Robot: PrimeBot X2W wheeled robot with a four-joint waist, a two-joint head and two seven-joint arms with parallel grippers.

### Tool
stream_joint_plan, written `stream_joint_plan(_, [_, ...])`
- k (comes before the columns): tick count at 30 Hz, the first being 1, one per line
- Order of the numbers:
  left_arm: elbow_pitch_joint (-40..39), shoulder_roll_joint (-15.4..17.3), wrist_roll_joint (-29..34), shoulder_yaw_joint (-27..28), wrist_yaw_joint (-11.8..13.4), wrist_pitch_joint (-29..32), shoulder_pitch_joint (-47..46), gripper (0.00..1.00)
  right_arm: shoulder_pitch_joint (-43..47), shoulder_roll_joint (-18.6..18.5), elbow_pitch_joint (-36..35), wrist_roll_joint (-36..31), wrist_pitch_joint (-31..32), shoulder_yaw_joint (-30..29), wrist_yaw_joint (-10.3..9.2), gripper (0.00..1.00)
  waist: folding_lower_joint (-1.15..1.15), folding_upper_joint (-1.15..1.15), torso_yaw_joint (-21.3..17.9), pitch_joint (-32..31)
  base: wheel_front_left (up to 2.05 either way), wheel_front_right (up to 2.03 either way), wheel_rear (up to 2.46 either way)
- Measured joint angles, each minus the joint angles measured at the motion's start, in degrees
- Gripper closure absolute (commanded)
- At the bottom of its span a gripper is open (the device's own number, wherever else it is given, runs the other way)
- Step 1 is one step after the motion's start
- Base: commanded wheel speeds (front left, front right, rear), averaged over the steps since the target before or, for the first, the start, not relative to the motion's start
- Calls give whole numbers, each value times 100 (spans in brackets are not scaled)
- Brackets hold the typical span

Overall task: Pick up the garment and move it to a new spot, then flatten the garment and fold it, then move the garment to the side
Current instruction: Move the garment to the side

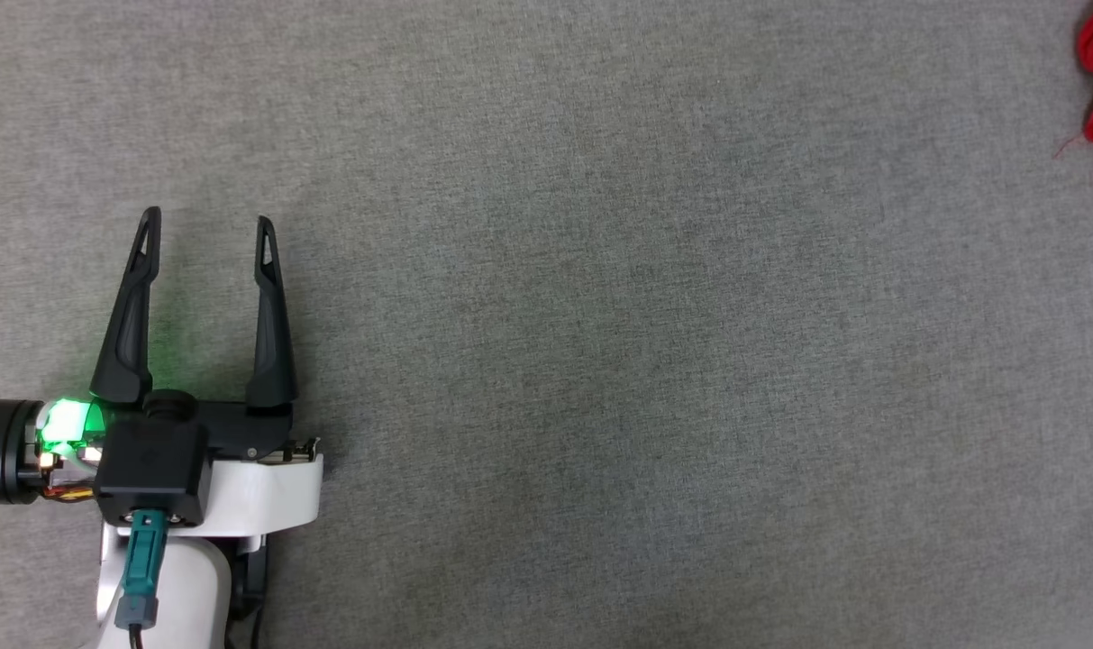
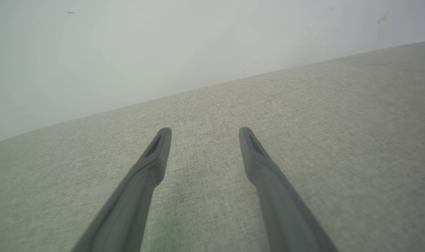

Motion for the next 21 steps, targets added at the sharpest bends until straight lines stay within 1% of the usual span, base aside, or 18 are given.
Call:
stream_joint_plan(4, [69, -14, -56, -47, 65, 0, -5, 0, -1, 98, 176, -69, -252, -56, 0, 0, 0, 0, 49, -139, 0, 0, 0])
stream_joint_plan(7, [134, -55, -105, -76, 99, 0, 27, 0, 46, 85, 234, -201, -626, -73, 0, 0, 0, 0, 98, -326, 0, 0, 0])
stream_joint_plan(11, [236, -113, -190, -110, 160, 0, 196, 0, 246, 179, 205, -153, -1228, -30, 0, 0, 0, 0, 160, -671, 0, 0, 0])
stream_joint_plan(15, [331, -167, -266, -122, 191, 0, 447, 0, 448, 248, -99, -127, -1842, 54, -1, 0, -1, 0, 224, -1071, 0, 0, 0])
stream_joint_plan(21, [504, -282, -391, -109, 191, 0, 769, 0, 869, 639, -866, -115, -2585, -24, -1, 0, -1, 0, 334, -1676, 0, 0, 0])
